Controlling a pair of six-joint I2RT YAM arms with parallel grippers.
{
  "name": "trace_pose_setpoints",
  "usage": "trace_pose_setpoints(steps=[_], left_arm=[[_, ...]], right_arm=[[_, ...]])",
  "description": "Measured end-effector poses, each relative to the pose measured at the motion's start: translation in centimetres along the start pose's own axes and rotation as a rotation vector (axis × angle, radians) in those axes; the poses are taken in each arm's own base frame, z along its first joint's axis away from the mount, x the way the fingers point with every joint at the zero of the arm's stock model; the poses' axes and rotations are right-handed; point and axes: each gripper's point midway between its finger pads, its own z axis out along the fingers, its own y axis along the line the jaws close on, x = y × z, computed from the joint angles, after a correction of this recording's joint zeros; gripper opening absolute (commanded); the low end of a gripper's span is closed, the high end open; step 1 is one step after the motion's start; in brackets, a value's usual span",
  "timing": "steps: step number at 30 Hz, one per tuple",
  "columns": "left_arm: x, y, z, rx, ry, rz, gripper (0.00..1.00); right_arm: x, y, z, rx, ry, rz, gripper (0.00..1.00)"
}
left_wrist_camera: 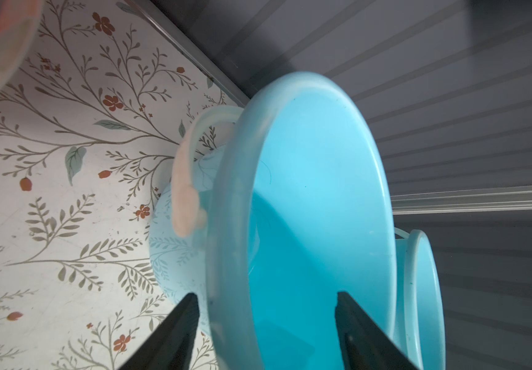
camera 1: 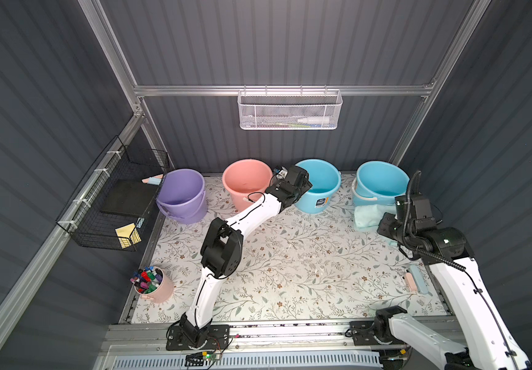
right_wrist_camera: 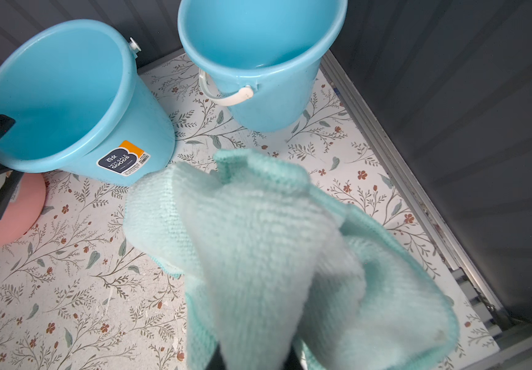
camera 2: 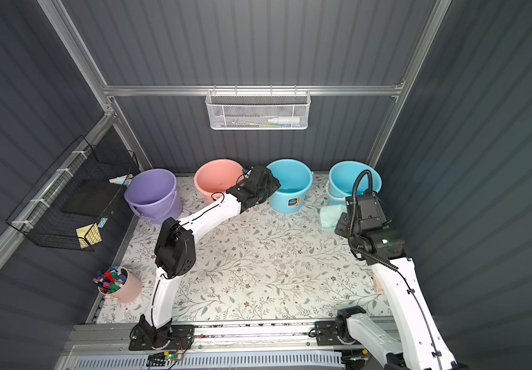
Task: Wipe the inside of the bucket with a cloth
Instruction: Pick up the bucket from the center of the board.
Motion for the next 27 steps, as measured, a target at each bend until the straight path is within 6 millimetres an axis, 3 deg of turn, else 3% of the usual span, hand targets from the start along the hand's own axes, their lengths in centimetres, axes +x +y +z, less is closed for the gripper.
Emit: trace_pose_setpoints(steps=[5, 27], left_arm=[[0.39, 0.54, 0.89, -0.013, 0.002, -0.004, 0.51], [0.09, 0.5, 0.62, -0.017, -0.009, 0.041, 0.0]], right_arm=[[0.01, -0.08, -0.2, -0.002, -0.004, 0.002, 0.01], [0.17, -0.24, -0.29, -0.003, -0.007, 0.004, 0.01]])
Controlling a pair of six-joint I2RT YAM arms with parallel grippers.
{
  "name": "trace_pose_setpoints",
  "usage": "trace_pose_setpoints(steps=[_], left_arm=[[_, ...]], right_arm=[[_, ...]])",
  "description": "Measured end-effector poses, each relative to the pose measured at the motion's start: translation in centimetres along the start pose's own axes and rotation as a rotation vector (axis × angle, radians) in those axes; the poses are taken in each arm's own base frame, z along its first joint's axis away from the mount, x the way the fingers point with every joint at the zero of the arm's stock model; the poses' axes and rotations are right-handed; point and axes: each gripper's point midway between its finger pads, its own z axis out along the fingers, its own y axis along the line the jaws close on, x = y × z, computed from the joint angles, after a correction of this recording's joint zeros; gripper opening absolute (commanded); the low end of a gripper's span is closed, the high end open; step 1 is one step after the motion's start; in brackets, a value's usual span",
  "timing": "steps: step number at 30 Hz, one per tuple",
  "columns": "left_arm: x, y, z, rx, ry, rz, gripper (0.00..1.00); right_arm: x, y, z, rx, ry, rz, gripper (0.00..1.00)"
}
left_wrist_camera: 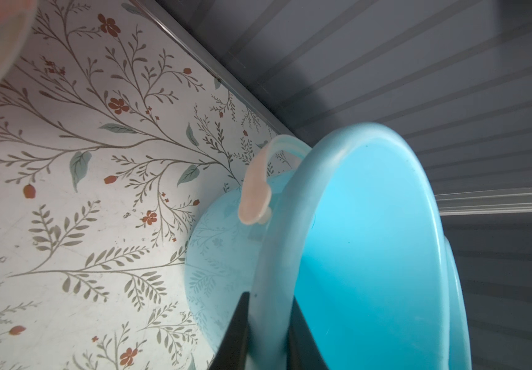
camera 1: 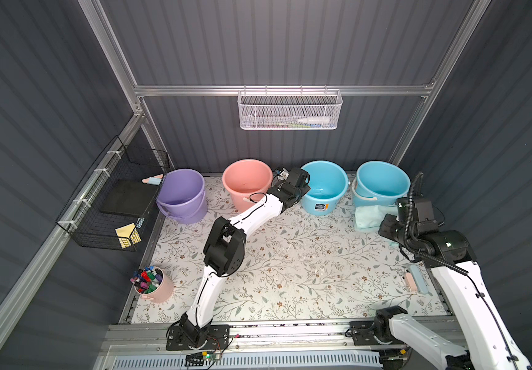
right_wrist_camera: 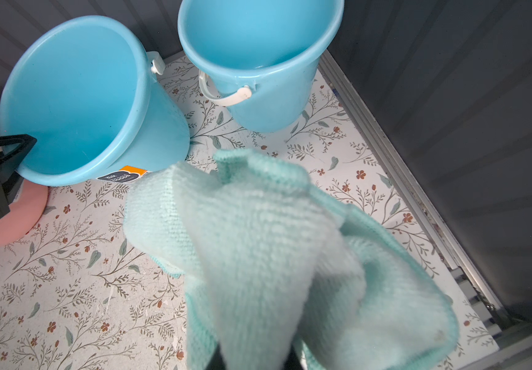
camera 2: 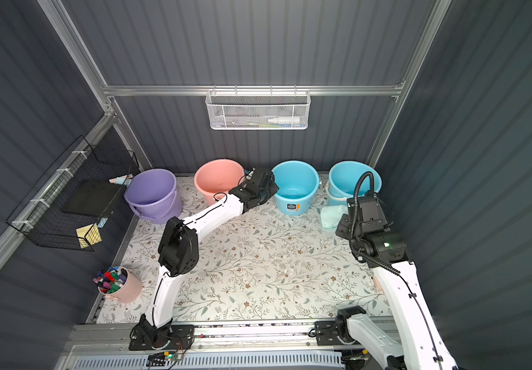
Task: Wipe the inside of the bucket with a cloth
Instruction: Pick up the bucket from the center of the board, then wipe the dirt from the inside of the bucket.
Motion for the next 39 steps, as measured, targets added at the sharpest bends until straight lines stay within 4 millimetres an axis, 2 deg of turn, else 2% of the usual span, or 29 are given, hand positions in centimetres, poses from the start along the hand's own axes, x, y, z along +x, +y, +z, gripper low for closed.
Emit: trace_pose_setpoints(steps=[6, 10, 14, 19, 23, 29, 33, 36, 39], left_arm=[[-0.3, 0.1, -1.8, -0.02, 0.012, 0.093, 0.0], [-1.0, -0.1, -4.3, -0.025, 0.016, 0.166, 0.0], [-1.9, -0.4, -7.7, -0.015, 0.012, 0.235, 0.0], [-2.6, -0.4, -11.5, 0.005, 0.01, 0.308, 0.0], [-1.7, 1.1, -13.5, 0.011, 0.05, 0.368, 0.0], [0.3, 4.5, -15.1, -0.013, 0.126, 0.442, 0.0], [1.0, 5.6, -16.0, -0.015, 0.154, 0.471, 0.0], [1.6, 6.7, -16.8, -0.017, 0.175, 0.487, 0.0], [2.3, 8.0, -17.3, -0.024, 0.198, 0.498, 0.0]], right_arm=[[-0.6, 0.5, -0.7, -0.029, -0.013, -0.004, 0.01], [-2.3, 1.2, -2.3, -0.074, -0.059, -0.001, 0.0], [-3.6, 2.2, -3.9, -0.139, -0.092, -0.014, 0.0], [-4.5, 4.4, -5.5, -0.263, -0.094, -0.05, 0.0], [-5.2, 7.2, -6.4, -0.377, -0.073, -0.094, 0.0], [-3.1, 13.6, -8.1, -0.561, -0.006, -0.275, 0.0], [-1.2, 17.4, -9.1, -0.647, 0.033, -0.399, 0.0], [0.6, 19.7, -8.8, -0.661, 0.054, -0.512, 0.0], [2.4, 21.1, -7.9, -0.633, 0.065, -0.629, 0.0]])
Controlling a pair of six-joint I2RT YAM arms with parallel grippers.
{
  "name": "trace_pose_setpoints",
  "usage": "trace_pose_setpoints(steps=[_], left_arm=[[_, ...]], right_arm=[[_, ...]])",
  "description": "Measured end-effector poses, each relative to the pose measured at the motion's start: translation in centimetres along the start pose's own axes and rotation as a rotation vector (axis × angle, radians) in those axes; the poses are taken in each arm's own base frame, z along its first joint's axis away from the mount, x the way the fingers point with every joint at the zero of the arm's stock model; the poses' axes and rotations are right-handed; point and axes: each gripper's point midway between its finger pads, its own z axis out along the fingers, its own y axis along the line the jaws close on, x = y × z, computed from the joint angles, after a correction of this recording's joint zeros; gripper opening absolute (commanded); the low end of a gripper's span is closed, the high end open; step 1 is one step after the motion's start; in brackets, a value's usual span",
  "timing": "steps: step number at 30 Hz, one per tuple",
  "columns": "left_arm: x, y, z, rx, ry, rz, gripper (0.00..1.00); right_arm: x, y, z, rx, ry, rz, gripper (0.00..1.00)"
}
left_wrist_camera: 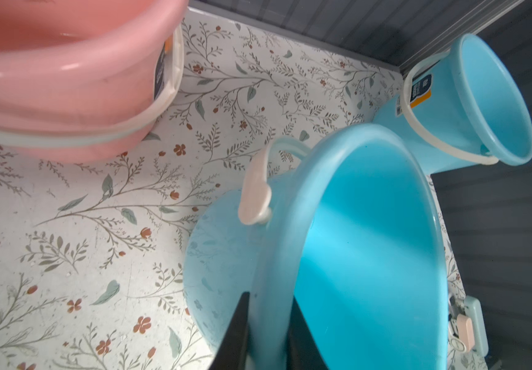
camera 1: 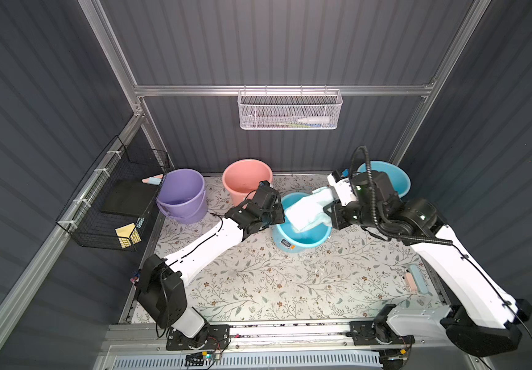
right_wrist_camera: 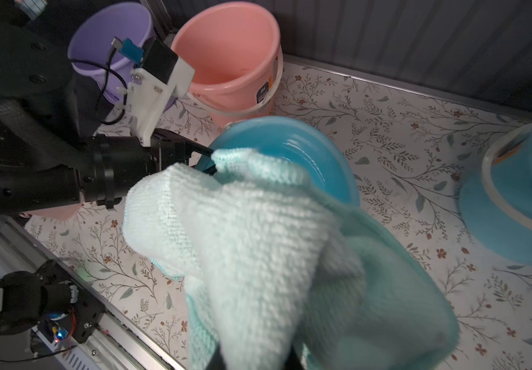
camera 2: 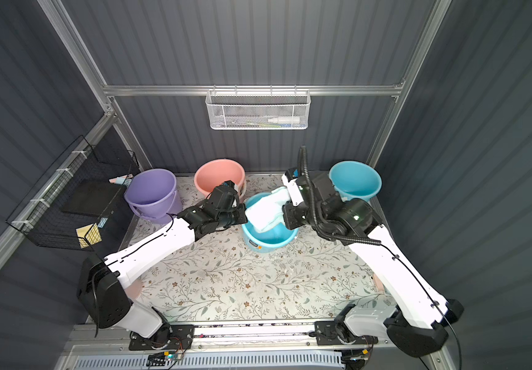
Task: Wipe the inside of the bucket with a cloth
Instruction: Wipe the dirt from the inside of the bucket.
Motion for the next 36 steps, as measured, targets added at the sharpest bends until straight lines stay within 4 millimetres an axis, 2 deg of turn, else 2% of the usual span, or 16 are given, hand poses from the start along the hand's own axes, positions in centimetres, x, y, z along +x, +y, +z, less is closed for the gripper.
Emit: trace_pose_setpoints(steps=[5, 11, 15, 18, 22, 29, 36], left_arm=[[1.0, 0.4, -0.4, 0.029, -0.003, 0.004, 0.0], [2.0, 0.9, -1.5, 0.07, -0.026, 0.018, 0.0], [2.8, 1.3, -2.5, 0.096, -0.04, 0.03, 0.0], [3.0, 1.4, -2.9, 0.108, -0.045, 0.036, 0.0], [3.0, 1.2, -3.0, 0.118, -0.048, 0.04, 0.0], [3.4, 1.2, -2.9, 0.126, -0.036, 0.041, 0.0], [3.3, 2.1, -2.8, 0.101, -0.045, 0.026, 0.0]], right_arm=[[1.5, 0.7, 2.5, 0.083, 0.049, -0.205, 0.0], [3.8, 0.3, 5.7, 0.155, 0.079, -0.391, 0.0], [4.8, 0.6, 7.5, 0.14, 0.082, -0.471, 0.0], [5.4, 1.6, 8.8, 0.084, 0.087, -0.52, 0.0], [6.6, 3.4, 11.0, -0.019, 0.112, -0.554, 0.0], [10.1, 5.7, 15.6, -0.155, 0.219, -0.544, 0.0], [12.1, 5.8, 19.4, -0.181, 0.277, -0.515, 0.0]])
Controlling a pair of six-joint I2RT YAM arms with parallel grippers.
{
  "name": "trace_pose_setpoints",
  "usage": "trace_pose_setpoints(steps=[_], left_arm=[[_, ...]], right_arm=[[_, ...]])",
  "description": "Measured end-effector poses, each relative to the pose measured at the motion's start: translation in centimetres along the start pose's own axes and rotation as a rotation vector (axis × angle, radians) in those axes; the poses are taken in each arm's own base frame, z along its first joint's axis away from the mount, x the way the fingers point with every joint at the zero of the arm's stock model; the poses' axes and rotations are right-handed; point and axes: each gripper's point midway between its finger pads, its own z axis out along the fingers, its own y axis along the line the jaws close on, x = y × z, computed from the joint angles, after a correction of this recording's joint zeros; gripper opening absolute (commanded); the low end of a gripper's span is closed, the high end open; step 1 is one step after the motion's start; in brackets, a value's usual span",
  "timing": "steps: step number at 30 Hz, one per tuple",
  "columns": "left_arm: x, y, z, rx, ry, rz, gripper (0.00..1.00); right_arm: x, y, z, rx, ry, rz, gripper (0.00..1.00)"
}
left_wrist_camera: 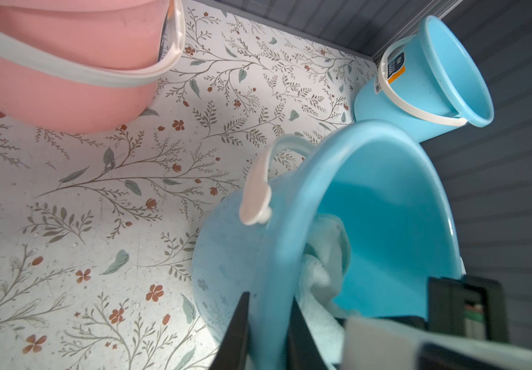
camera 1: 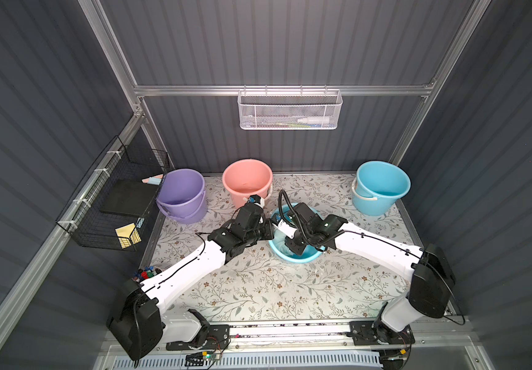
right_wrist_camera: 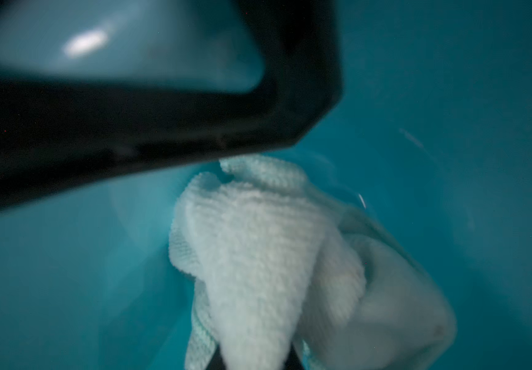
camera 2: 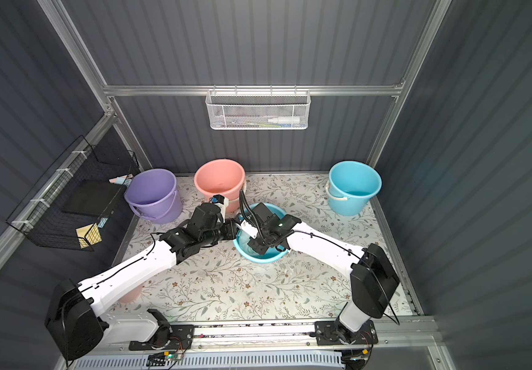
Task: Wipe the inside of the bucket with a cloth
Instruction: Wipe the dirt from the inside of the bucket.
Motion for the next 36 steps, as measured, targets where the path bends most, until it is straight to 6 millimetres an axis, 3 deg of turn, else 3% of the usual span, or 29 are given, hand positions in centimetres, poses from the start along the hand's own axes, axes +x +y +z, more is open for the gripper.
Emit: trace_pose_setpoints(steps=[8, 13, 23, 29, 36], left_arm=[[-0.4, 1.3, 0.1, -0.048, -0.024, -0.011, 0.0], [-0.1, 0.3, 0.1, -0.013, -0.015, -0.003, 0.0], [0.0, 0.0, 0.1, -0.005, -0.014, 0.001, 0.0], [0.3, -0.6, 0.1, 0.017, -0.001, 0.006, 0.0], [0.8, -1.0, 0.1, 0.033, 0.015, 0.012, 0.0]], right_arm=[[-0.3, -1.6, 3.0, 0.023, -0.093, 0.05, 0.0], [-0.4, -3.8, 4.1, 0.095, -0.163, 0.111, 0.0], [1.4, -8.9, 3.6, 0.284, -0.144, 0.114, 0.0], [3.1, -8.5, 2.4, 0.282, -0.028, -0.046, 0.0], [7.1, -5.9, 1.2, 0.126, 0.182, -0.26, 0.0]])
